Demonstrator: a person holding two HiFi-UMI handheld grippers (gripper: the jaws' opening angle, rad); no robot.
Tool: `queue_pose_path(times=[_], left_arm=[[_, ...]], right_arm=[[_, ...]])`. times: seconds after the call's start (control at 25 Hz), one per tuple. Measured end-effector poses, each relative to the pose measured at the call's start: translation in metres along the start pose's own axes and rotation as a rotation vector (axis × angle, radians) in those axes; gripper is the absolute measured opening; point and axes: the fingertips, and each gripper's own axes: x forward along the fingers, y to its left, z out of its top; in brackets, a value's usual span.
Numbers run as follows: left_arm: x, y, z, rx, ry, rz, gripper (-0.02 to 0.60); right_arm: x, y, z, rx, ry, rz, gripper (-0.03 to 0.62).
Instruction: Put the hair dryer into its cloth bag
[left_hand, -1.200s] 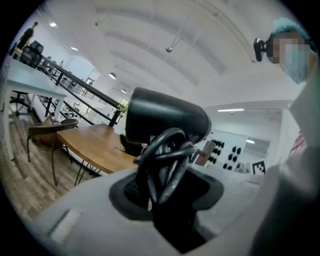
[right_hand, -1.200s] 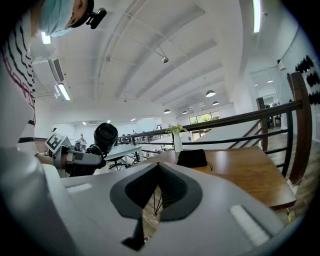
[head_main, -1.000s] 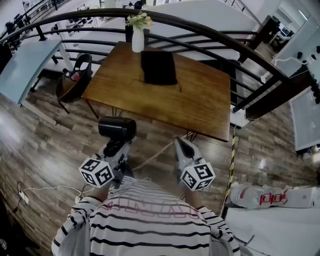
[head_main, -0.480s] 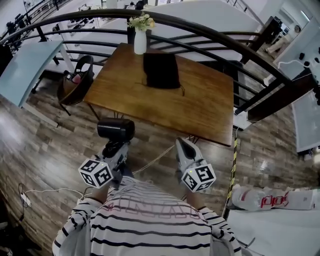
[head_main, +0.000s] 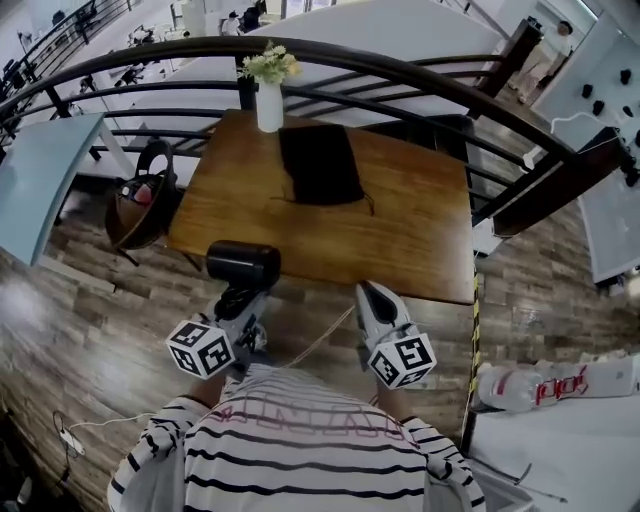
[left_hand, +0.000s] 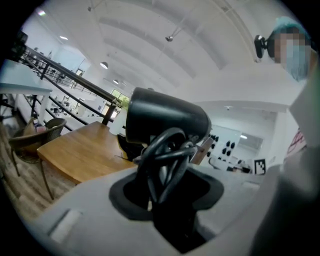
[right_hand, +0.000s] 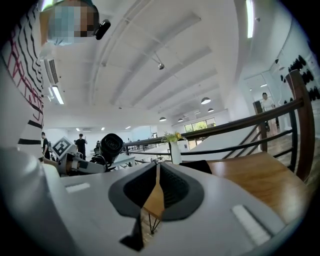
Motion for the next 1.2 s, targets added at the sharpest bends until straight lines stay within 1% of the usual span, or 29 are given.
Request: queue_pose_path(times=[0.28,0.6,0.8,0.88,1.0,1.2], left_arm=[[0.026,0.056,0.048,0.018,0.041,-0.076,0.155],[0.048,0.125,0.095,0.047,0.119,-0.140,0.155],[0.065,0.152,0.103,0.059,0.165,-0.185,0.155],[0.072,0.157,0.103,0.051,0.174,-0.193,0.155],[0.081,0.159,0.102,0.025,0.173,-0.201,0.155],[0.097,0.161,0.107,0.016,0.164,-0.191,0.155]], right_arm=[[0.069,-0.002,0.011,-0.018,-0.009,-0.071,0.046],[0.134,0.000,0.015,0.006,-0.015,-0.182,0.057],[0.156,-0.003,0.010,0.016,-0.014,-0.242,0.064],[0.160,-0.005,0.007,0.017,-0.002,-0.253,0.067],[0.164,-0.014,0.005,0.000,0.029,-0.256,0.071],[0.181,-0.044,0.003,-0.060,0.096,-0.227,0.081]])
